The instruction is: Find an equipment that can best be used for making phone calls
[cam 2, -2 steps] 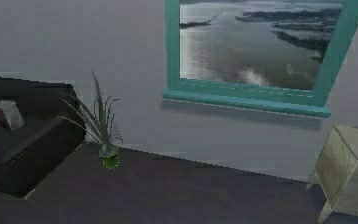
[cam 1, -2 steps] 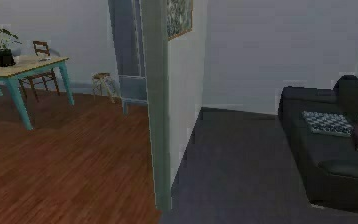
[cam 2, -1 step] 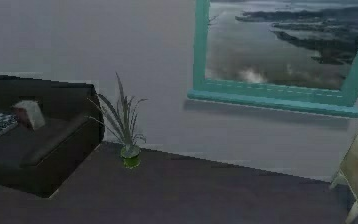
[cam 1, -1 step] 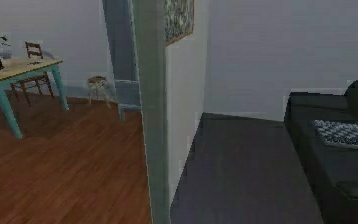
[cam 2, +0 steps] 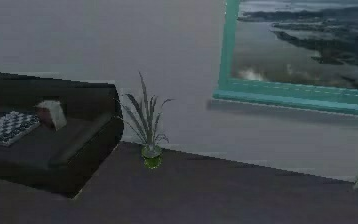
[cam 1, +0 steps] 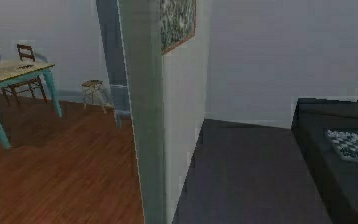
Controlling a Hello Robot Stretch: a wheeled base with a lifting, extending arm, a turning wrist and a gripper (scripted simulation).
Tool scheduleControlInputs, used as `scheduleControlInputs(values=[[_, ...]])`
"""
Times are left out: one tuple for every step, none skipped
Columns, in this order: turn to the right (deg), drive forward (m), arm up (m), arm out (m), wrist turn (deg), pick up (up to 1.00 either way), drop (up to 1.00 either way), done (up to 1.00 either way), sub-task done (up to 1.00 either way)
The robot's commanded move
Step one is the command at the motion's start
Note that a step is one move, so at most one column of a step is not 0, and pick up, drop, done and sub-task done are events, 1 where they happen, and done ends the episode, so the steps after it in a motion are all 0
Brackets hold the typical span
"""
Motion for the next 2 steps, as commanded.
scheduleControlInputs(values=[[-39.0,0.0,0.0,0.0,0.0,0.0,0.0,0.0,0.0],[0.0,0.15,0.0,0.0,0.0,0.0,0.0,0.0,0.0]])
